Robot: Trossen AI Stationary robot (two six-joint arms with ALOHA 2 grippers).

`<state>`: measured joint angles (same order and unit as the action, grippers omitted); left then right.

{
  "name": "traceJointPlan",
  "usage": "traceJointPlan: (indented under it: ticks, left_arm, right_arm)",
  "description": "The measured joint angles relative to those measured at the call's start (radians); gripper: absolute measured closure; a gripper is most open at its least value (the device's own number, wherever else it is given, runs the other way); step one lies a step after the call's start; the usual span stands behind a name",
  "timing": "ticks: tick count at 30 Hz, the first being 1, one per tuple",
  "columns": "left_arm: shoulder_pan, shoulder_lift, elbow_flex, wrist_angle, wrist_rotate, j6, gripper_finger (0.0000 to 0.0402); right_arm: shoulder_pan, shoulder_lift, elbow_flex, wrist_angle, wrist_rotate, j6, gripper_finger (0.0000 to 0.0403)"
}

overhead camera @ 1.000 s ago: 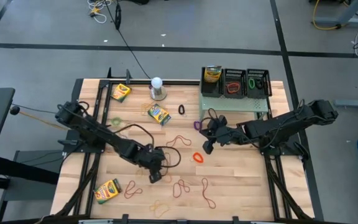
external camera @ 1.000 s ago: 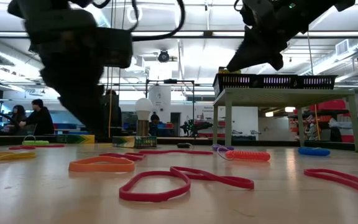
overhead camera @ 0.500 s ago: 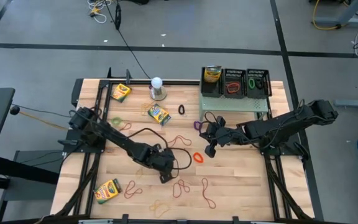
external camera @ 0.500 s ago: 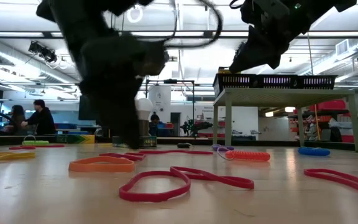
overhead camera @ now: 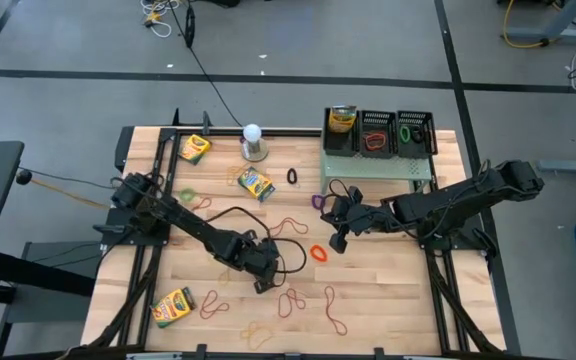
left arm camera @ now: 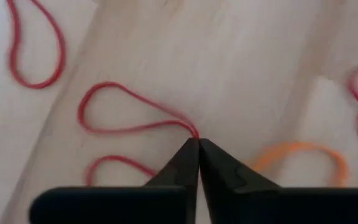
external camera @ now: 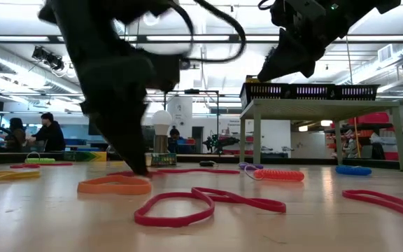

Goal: Pick & Place Office Desk Supplies
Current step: Put the red rubber band into the middle basket on the shelf

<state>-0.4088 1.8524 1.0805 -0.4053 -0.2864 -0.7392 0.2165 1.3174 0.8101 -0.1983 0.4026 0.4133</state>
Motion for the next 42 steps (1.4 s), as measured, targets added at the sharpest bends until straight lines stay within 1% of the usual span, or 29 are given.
traceJointPlan:
  ticks: [1, 4, 7, 9, 13, 16, 19, 21, 23, 24, 26, 28, 32, 37, 40, 42]
  left_arm:
    - [-0.002, -0.025, 0.0, -0.006, -0.006, 0.002, 0.0392]
    - [-0.018, -0.117, -0.017, -0.005, -0.068, 0.029, 0.0396]
    - [-0.03, -0.213, -0.081, 0.081, -0.113, 0.05, 0.0397]
    - [-0.03, -0.277, -0.151, 0.209, -0.122, 0.056, 0.0397]
    - [-0.02, -0.37, -0.337, 0.539, -0.157, 0.045, 0.0398]
    - [0.014, -0.388, -0.453, 0.798, -0.156, 0.022, 0.0398]
    - [0.045, -0.382, -0.51, 0.944, -0.145, 0.024, 0.0398]
    - [0.063, -0.374, -0.514, 0.983, -0.138, 0.041, 0.0398]
    - [0.076, -0.374, -0.516, 1.019, -0.118, 0.074, 0.0398]
    - [0.084, -0.375, -0.516, 1.04, -0.11, 0.086, 0.0398]
    - [0.096, -0.375, -0.514, 1.054, -0.103, 0.11, 0.0398]
    - [0.105, -0.376, -0.516, 1.069, -0.098, 0.129, 0.0398]
    - [0.127, -0.375, -0.515, 1.103, -0.042, 0.14, 0.0398]
    - [0.142, -0.375, -0.514, 1.149, -0.024, 0.168, 0.0398]
    - [0.142, -0.375, -0.515, 1.155, -0.012, 0.164, 0.0398]
    - [0.142, -0.375, -0.515, 1.169, -0.001, 0.164, 0.0398]
  right_arm:
    - [0.0, 0.0, 0.0, 0.0, 0.0, 0.0, 0.0398]
    - [0.0, 0.0, 0.0, 0.0, 0.0, 0.0, 0.0398]
    - [0.0, 0.0, 0.0, 0.008, 0.0, 0.0, 0.0398]
    - [0.0, 0.0, 0.0, 0.021, -0.001, -0.002, 0.0398]
    - [0.0, 0.0, 0.0, 0.057, -0.044, -0.002, 0.0391]
    - [0.0, 0.005, 0.0, 0.118, -0.083, -0.006, 0.0367]
    - [0.0, 0.022, 0.001, 0.19, -0.118, -0.039, 0.0331]
    - [0.0, 0.039, 0.001, 0.221, -0.14, -0.061, 0.0305]
    - [0.0, 0.08, 0.003, 0.3, -0.167, -0.079, 0.0283]
    - [0.0, 0.097, 0.001, 0.308, -0.176, -0.089, 0.0273]
    - [0.0, 0.148, 0.001, 0.382, -0.197, -0.112, 0.0258]
    - [0.0, 0.188, 0.0, 0.405, -0.194, -0.127, 0.0249]
    - [0.0, 0.263, 0.004, 0.523, -0.194, -0.138, 0.0247]
    - [-0.009, 0.335, 0.01, 0.646, -0.167, -0.142, 0.0253]
    - [-0.019, 0.353, 0.01, 0.692, -0.152, -0.141, 0.0257]
    - [-0.024, 0.354, 0.01, 0.706, -0.117, -0.133, 0.0263]
